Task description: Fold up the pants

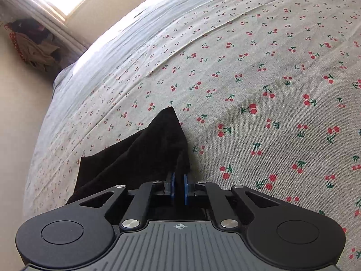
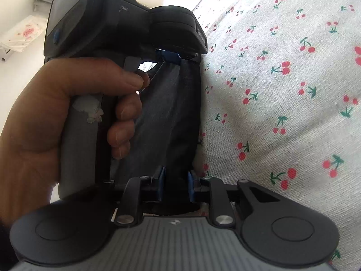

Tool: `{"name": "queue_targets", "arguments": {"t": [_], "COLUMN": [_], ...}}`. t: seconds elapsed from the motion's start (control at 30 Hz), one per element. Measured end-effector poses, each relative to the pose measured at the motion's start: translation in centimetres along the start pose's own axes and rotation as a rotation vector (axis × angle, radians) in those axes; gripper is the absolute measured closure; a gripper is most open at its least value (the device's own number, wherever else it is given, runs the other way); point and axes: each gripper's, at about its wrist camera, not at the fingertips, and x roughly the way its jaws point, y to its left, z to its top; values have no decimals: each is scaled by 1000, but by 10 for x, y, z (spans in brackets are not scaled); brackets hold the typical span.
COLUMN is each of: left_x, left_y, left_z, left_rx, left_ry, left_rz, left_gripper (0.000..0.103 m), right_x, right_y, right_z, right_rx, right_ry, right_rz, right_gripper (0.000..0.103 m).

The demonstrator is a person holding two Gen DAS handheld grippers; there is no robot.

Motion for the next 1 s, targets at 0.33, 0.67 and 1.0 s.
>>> {"name": "queue_targets", "arguments": {"t": [0.33, 0.67, 1.0], "left_x": [-35, -86, -64], "left_y": [52, -51, -131], "left_z": [32, 97, 106], "left_rx": [-335, -340, -294], "left_ry": [-56, -103, -60], "left_rz": [-272, -465, -539], "left_gripper": [101, 101, 99], "right_x": [-63, -188, -241], "right_y": [33, -7, -66], "right_z": [31, 65, 66], "right_rx": [-82, -144, -12], "right_ry": [-75, -141, -164], "right_rz": [-36, -202, -316], "right_gripper": [103, 103, 103]}}
